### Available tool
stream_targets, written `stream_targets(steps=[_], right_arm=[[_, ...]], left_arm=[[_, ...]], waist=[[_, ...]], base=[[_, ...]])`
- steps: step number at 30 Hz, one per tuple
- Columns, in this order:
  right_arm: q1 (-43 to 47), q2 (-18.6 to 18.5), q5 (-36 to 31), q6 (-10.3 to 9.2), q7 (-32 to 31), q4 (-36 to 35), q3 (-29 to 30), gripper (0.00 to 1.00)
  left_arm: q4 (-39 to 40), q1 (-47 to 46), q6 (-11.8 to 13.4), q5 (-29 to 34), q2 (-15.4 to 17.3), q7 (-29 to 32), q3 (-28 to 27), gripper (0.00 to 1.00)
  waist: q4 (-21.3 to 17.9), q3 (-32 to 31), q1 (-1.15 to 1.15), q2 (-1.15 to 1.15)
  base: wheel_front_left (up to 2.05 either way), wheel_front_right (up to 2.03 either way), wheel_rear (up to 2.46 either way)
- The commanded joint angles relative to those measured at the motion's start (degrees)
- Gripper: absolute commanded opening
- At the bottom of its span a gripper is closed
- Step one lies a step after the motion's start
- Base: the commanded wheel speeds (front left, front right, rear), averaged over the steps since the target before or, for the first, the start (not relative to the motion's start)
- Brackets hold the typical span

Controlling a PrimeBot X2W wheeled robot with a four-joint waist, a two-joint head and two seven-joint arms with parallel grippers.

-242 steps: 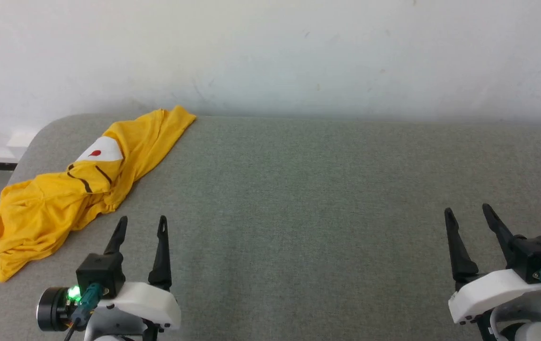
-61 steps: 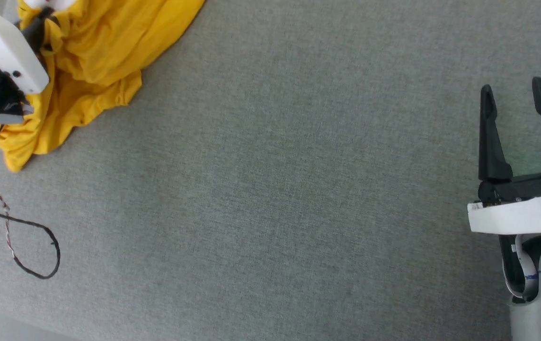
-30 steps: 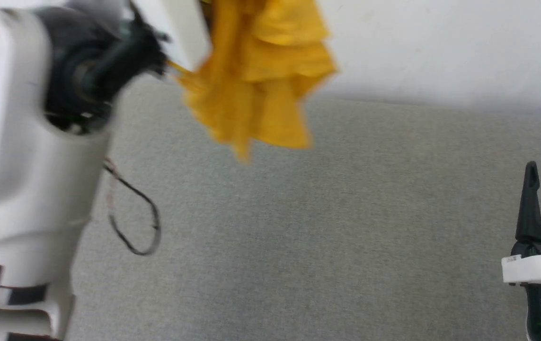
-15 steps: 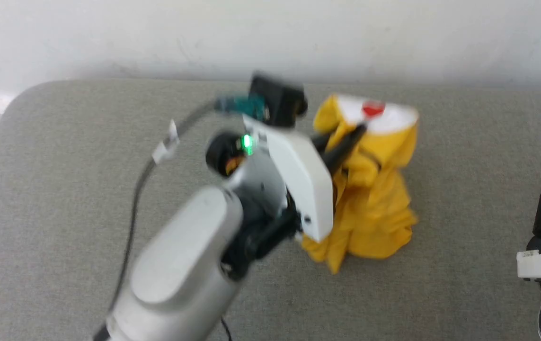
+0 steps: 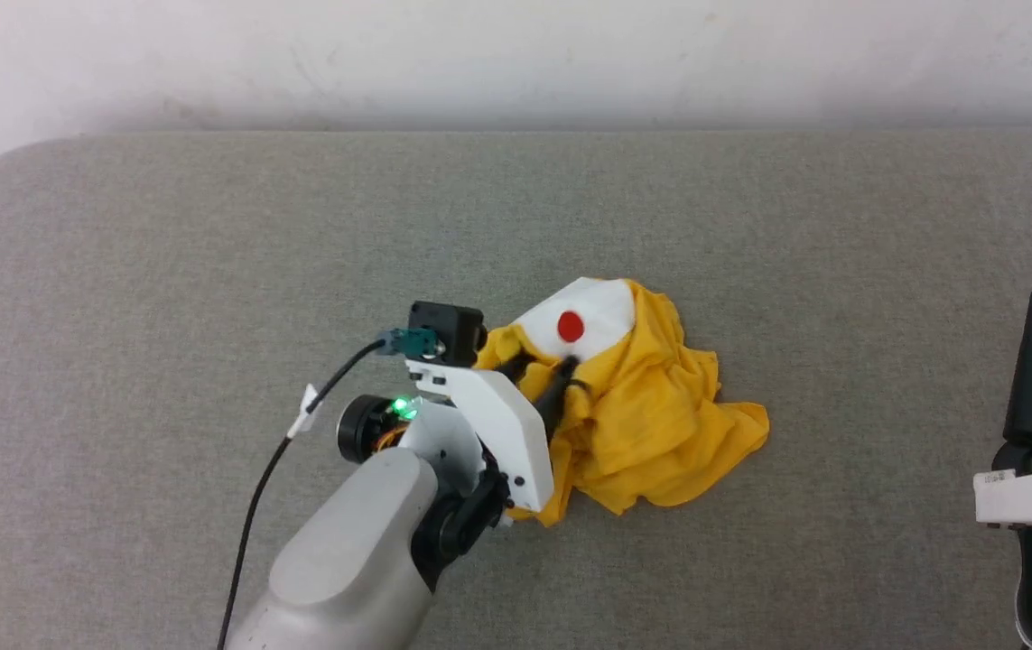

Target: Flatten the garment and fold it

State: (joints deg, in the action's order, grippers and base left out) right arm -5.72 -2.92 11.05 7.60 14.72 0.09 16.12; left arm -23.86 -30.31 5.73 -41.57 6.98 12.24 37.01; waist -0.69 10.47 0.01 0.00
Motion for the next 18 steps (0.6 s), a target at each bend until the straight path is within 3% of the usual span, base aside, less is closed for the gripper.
stream_targets(steps=[1,7,13,18], right_arm=[[0.40,0.04,-0.41,-0.11,0.28,0.18,-0.13,1.00],[1.48,0.04,-0.98,-0.11,0.28,0.79,-0.87,1.00],[2.93,0.04,-0.80,-0.11,0.28,1.11,-1.72,1.00],[4.23,0.04,-0.24,-0.11,0.28,1.67,-2.35,1.00]], left_arm=[[0.34,-0.56,-0.83,-0.30,-0.25,-1.43,-0.69,1.00],[8.64,0.81,-1.25,-0.25,1.97,-8.00,-3.81,1.00],[22.37,10.48,1.24,0.11,8.21,-18.17,-10.91,1.00],[30.65,22.66,4.82,2.65,12.00,-26.39,-18.85,1.00]], waist=[[0.72,-0.76,-0.01,0.00],[2.00,-3.32,-0.01,0.00],[2.49,-5.15,-0.01,0.00],[2.79,-5.42,-0.01,0.00]], base=[[0.00,0.00,0.00],[0.00,0.00,0.00],[0.00,0.00,0.00],[0.00,0.00,0.00]])
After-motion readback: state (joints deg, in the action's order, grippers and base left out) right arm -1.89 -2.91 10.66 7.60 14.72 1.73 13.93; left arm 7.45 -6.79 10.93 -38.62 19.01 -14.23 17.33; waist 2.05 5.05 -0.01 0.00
